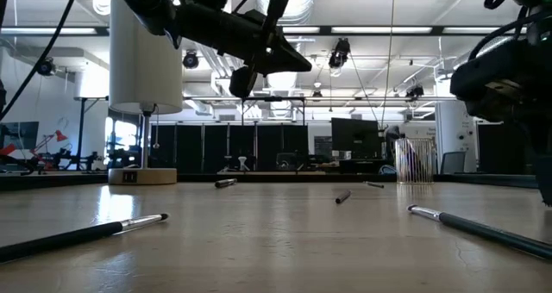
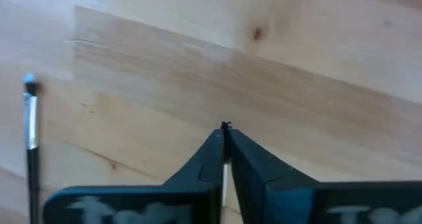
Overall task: Put items in baskets/containers
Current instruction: Put the lash brush into the yellow container
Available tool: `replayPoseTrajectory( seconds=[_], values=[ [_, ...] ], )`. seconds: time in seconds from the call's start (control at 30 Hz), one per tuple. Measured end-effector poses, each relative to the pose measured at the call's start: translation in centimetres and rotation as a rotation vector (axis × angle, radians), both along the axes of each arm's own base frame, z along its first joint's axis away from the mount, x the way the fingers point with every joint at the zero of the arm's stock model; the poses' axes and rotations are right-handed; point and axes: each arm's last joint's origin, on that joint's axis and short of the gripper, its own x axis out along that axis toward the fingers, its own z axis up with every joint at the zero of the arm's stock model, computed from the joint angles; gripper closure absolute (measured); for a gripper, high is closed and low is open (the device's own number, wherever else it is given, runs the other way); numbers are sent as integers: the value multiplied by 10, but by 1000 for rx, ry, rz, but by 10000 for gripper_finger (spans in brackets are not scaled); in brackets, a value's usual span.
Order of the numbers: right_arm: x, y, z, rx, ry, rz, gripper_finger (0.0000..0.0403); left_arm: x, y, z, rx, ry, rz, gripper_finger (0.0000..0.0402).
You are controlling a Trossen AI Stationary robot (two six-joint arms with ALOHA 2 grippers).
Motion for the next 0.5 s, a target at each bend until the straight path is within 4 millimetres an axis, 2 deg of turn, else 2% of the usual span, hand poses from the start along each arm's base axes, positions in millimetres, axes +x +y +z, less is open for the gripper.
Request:
replayPoseTrajectory(
  seconds=[0.2,0.5],
  values=[
    [-7,-10,12,-66,-38,49,394,0,1,0,-8,-2,1,401],
    [-22,-39,51,-244,-177,133,394,-1,0,4,7,-14,-4,401]
  ],
)
